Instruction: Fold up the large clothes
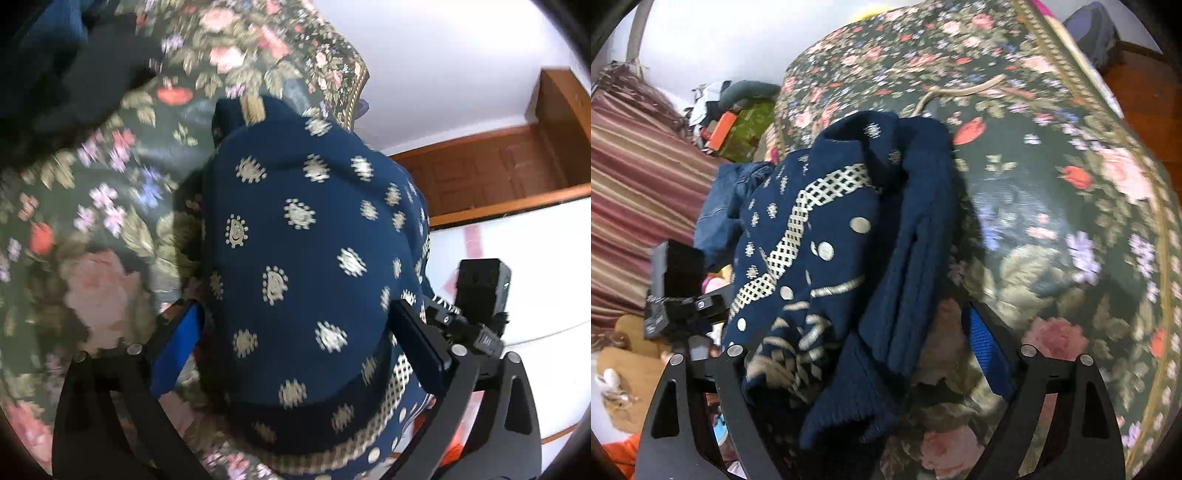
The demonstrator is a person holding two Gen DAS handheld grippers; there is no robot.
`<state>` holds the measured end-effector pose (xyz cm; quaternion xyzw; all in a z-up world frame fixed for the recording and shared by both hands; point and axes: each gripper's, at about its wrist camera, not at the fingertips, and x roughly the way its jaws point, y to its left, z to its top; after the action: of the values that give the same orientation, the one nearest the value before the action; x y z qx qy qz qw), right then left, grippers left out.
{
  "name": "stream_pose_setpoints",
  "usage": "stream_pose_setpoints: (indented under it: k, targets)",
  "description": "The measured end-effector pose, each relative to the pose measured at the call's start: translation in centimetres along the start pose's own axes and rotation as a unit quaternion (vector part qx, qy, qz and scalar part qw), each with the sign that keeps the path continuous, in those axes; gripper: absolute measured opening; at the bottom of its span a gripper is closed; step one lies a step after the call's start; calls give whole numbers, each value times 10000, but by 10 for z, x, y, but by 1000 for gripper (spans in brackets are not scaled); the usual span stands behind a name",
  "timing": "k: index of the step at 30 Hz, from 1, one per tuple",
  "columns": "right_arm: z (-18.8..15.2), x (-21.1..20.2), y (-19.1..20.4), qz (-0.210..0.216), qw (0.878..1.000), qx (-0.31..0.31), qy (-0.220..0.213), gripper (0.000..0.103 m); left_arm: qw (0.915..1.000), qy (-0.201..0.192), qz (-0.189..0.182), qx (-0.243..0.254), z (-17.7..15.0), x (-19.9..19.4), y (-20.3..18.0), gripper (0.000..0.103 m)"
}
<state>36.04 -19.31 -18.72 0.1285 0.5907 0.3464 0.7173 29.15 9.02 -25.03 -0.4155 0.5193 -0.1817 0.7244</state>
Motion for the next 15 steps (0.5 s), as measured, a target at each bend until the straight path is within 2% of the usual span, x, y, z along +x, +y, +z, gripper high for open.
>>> stream_pose_setpoints:
  k: [2,5,7,8,10,12,15]
  targets:
    - [4,4,-1,128,9999,38,72,87,9997,65,-197,-164,1,6,4,102]
    - [9,7,-4,338,9991,211,142,85,9997,22,-215,-127,1,9,0,102]
    - [8,8,-6,637,9970,367,252,69,9997,1,-208,-109,1,8,-2,96]
    - [6,9,-8,775,9951,520,338,57,9997,-9,-205,-90,1,7,-4,90]
    - [5,5,-7,732,9951,586,321,49,9999,-69,-152,34,-1,0,-10,80]
    - [1,-1,-1,720,9953,564,318,36,9993,-189,31,326,-7,-11,-24,73]
    - [-2,-7,17,666,9962,418,362,30,9963,-395,142,752,-12,-30,-46,66]
